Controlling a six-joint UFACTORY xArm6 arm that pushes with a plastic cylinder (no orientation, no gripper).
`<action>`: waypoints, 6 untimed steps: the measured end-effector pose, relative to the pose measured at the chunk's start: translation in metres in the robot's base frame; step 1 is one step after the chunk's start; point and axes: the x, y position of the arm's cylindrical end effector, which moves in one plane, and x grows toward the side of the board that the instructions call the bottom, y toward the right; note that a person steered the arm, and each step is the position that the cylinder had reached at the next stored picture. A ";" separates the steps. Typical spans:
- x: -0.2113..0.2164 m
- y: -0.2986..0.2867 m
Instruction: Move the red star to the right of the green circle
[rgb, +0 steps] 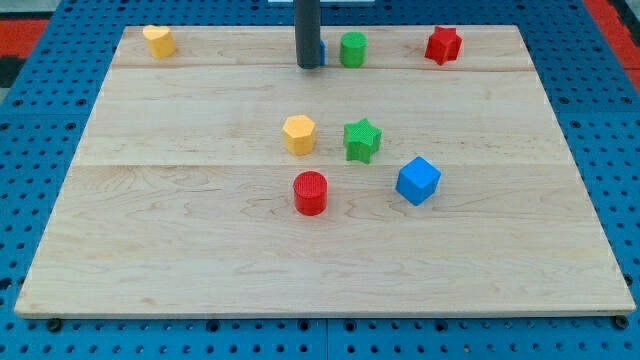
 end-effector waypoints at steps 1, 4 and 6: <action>-0.004 -0.001; 0.026 0.000; 0.010 0.068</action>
